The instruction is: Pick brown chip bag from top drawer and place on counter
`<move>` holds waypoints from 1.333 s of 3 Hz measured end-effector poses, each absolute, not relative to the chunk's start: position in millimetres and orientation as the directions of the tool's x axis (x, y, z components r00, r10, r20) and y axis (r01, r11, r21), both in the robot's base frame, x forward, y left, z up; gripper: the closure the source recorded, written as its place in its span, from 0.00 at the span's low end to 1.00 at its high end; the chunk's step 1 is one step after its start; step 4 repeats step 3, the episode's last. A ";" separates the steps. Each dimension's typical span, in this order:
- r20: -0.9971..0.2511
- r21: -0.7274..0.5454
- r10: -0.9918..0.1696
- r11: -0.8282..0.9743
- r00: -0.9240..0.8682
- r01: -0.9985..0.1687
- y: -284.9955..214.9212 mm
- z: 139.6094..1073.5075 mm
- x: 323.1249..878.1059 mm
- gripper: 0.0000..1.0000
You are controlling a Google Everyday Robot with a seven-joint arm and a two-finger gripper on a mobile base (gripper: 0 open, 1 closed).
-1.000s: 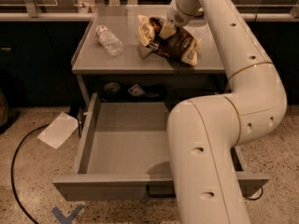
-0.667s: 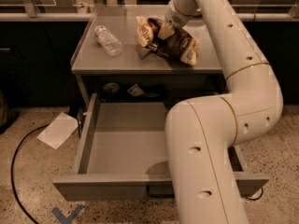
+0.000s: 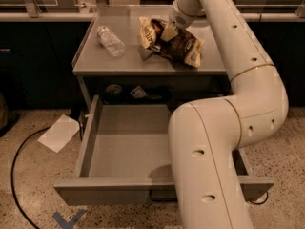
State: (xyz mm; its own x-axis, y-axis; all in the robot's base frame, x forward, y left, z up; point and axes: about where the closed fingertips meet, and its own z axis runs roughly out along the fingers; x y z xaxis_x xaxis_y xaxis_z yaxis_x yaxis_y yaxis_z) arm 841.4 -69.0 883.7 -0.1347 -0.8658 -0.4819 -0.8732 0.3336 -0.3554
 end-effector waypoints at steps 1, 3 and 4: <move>-0.482 -0.355 -0.866 0.334 -0.135 -0.873 -68.9 883.7 841.4 0.12; -0.482 -0.355 -0.866 0.334 -0.135 -0.873 -68.9 883.6 841.4 0.00; -0.482 -0.355 -0.866 0.334 -0.135 -0.873 -68.9 883.6 841.4 0.00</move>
Offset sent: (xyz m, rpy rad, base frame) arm 0.0000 0.0000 0.0000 0.0000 0.0000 0.0000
